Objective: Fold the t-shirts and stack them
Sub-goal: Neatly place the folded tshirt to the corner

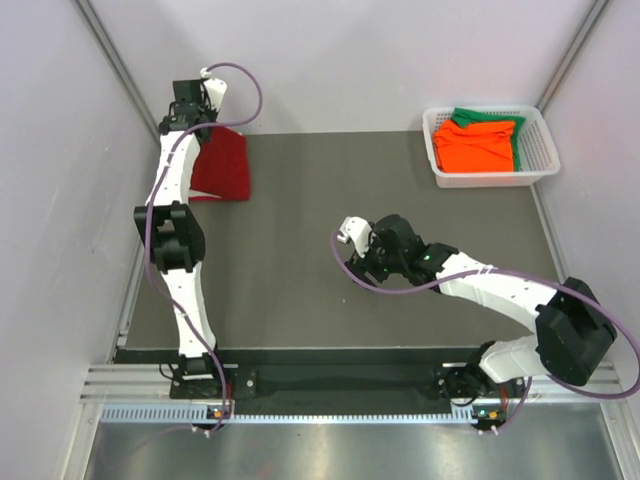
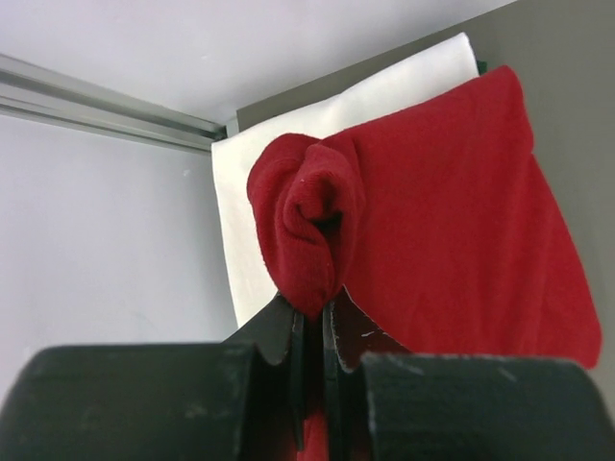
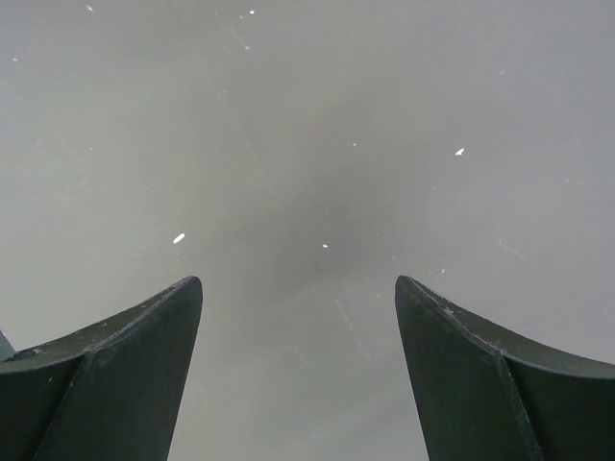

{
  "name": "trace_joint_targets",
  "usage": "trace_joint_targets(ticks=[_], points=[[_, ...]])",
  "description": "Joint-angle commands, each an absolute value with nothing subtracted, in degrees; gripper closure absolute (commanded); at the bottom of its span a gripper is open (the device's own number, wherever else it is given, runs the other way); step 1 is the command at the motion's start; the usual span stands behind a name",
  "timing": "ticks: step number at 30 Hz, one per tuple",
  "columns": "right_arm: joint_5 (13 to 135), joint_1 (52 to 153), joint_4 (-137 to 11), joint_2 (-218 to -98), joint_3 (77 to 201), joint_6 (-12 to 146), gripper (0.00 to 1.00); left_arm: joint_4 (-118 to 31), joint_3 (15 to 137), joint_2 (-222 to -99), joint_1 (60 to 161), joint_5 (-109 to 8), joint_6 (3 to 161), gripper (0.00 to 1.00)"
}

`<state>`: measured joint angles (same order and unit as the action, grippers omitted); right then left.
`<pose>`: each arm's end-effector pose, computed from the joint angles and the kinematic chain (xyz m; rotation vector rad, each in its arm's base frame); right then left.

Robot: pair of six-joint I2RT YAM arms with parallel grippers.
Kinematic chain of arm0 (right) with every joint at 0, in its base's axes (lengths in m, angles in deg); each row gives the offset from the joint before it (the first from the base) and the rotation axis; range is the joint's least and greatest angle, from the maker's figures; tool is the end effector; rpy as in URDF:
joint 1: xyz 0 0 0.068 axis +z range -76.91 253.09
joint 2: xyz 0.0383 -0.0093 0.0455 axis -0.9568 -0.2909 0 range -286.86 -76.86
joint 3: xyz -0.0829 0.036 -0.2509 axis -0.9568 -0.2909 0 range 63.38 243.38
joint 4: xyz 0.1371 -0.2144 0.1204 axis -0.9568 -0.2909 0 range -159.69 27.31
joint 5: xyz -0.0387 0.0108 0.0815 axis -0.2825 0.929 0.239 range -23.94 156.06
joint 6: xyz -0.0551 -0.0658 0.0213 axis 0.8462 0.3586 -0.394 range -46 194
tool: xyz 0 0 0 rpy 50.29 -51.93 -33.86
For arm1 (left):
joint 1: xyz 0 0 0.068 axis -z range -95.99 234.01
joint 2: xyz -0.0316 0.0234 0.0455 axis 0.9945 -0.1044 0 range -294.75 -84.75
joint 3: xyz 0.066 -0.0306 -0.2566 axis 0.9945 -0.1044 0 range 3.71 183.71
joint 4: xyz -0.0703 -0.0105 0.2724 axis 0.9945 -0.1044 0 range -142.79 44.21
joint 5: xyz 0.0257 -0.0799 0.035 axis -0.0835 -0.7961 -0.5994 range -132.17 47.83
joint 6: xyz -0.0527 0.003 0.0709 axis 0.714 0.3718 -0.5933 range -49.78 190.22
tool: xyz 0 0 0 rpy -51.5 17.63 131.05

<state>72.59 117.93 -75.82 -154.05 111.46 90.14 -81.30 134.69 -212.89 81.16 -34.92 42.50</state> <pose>0.2329 0.2442 0.1853 -1.2342 1.9800 0.3850 0.5688 0.0381 0.3072 0.3937 2.1333 0.4449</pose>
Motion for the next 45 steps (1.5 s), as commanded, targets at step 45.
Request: trace_joint_targets(ticks=[45], points=[[77.0, 118.4, -81.2, -169.0, 127.4, 84.3, 0.18, -55.5, 148.1, -236.0, 68.5, -41.9, 49.6, 1.0]])
